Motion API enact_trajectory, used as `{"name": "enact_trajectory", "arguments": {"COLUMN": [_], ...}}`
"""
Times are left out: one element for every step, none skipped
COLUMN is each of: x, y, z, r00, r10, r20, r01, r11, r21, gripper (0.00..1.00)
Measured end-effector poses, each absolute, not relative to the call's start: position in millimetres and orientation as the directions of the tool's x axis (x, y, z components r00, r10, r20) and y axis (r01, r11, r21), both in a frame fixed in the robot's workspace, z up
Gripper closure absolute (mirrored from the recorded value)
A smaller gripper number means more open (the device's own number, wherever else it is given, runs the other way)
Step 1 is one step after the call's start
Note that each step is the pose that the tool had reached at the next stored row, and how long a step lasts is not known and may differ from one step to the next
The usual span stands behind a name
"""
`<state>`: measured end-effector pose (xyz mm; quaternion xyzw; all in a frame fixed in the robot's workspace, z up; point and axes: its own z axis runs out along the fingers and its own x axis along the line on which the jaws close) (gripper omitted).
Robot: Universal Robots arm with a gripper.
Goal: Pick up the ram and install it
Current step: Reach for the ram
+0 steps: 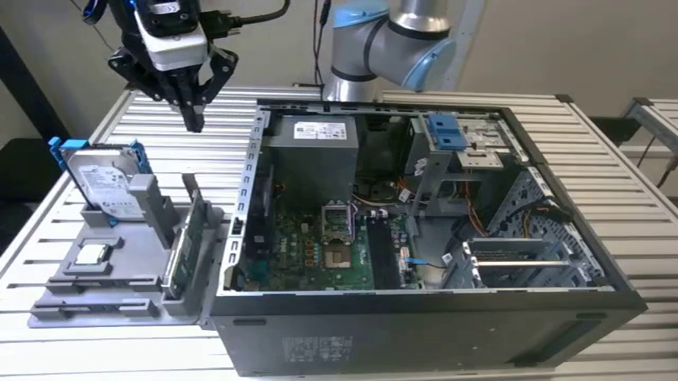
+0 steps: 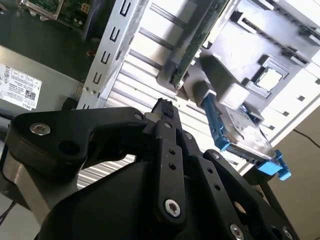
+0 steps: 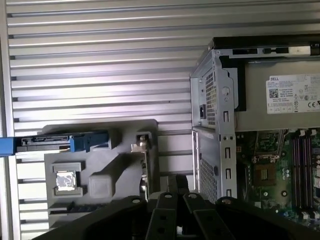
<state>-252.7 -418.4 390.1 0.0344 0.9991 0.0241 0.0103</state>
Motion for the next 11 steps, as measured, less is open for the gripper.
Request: {"name": "enact_trajectory", "arguments": {"x": [-254,-256,-258,-259,-261,-263,-266,-268,-271,-275,-279], "y": [-421,-423,-424,-425,-426,-428,-429,-430,-431,-432,-433], "z": [390,390,390,390,389,389,389,389,388,388,388], "r00": [-0.997,-0.998,-0.998,-0.998,-0.998,-0.998,-0.998,-0.998,-0.998,-0.998,-0.998], "r10": [0.068,0.068,0.067,0.065,0.063,0.062,0.06,0.059,0.058,0.057,0.057], "r20": [-0.019,-0.019,-0.019,-0.019,-0.019,-0.019,-0.019,-0.019,-0.019,-0.019,-0.019], "r01": [0.067,0.067,0.066,0.064,0.062,0.061,0.059,0.058,0.057,0.056,0.056], "r11": [0.997,0.997,0.997,0.997,0.997,0.997,0.997,0.997,0.997,0.997,0.997], "r21": [0.049,0.049,0.049,0.049,0.049,0.049,0.049,0.049,0.049,0.049,0.05], "gripper": [0.89,0.89,0.89,0.89,0.89,0.89,0.89,0.89,0.89,0.89,0.89]}}
